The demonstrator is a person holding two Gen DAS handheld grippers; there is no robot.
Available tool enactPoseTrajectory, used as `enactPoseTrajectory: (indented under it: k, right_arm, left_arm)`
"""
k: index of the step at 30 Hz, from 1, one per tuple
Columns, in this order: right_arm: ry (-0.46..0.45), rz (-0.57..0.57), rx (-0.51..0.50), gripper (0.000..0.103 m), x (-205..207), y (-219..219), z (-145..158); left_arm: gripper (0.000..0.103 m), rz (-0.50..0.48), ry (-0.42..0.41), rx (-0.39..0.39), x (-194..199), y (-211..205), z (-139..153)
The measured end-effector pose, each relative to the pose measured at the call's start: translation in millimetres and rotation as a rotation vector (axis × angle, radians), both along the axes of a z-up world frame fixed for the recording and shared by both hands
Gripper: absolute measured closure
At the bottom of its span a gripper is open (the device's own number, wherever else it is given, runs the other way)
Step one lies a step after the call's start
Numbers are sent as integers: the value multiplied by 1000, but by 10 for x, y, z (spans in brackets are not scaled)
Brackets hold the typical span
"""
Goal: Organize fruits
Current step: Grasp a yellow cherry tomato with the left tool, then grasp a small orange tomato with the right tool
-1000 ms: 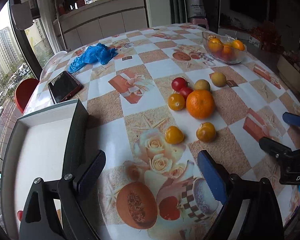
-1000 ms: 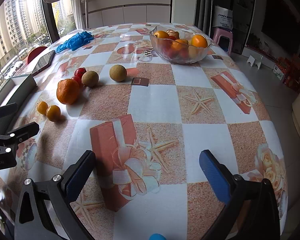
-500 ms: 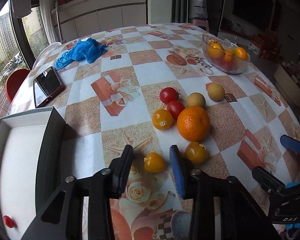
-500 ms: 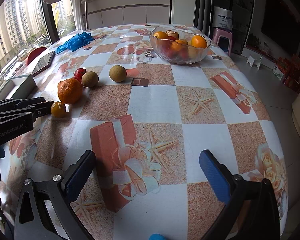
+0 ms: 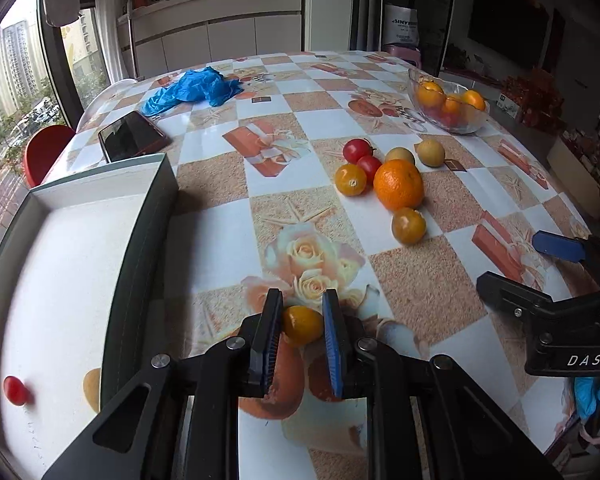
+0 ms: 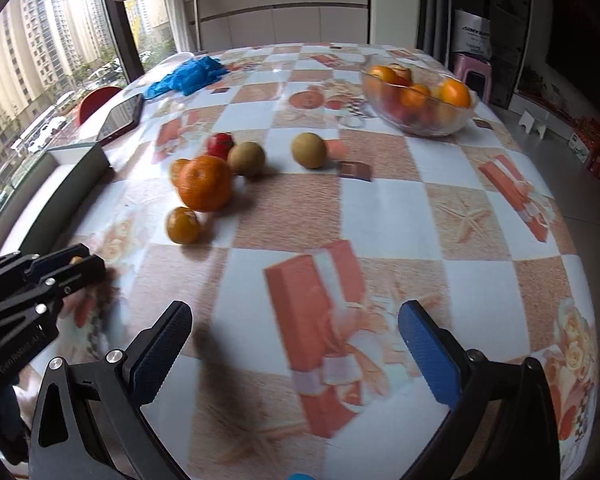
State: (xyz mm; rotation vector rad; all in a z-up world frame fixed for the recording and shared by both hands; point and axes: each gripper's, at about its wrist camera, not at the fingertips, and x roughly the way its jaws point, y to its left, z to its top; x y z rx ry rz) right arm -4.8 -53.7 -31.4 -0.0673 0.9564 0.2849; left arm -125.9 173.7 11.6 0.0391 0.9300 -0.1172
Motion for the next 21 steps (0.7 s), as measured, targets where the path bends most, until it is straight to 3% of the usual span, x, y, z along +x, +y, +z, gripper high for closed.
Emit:
enactPoseTrajectory:
  k: [4, 7, 10, 12, 17, 21]
  right_arm:
    - [7, 36, 35, 3, 148, 338, 11]
    - [12, 48, 44, 14, 256, 508, 29]
    - [6, 51, 6, 40, 301, 614, 30]
    - [5, 62, 7, 79, 286, 598, 44]
    - [34, 35, 142, 79, 144, 236, 82]
    - [52, -1, 172, 79, -15, -33, 85]
  left_arm:
    - [81, 20, 3, -5, -61, 97, 0]
    - [81, 26, 7, -15, -61, 133, -1]
    - [81, 25, 3, -10, -65, 134, 0]
    - [81, 23, -4, -3, -75, 128, -4]
    - [81, 23, 2, -19, -74, 142, 0]
    - [81, 14, 10, -49, -136, 148, 17]
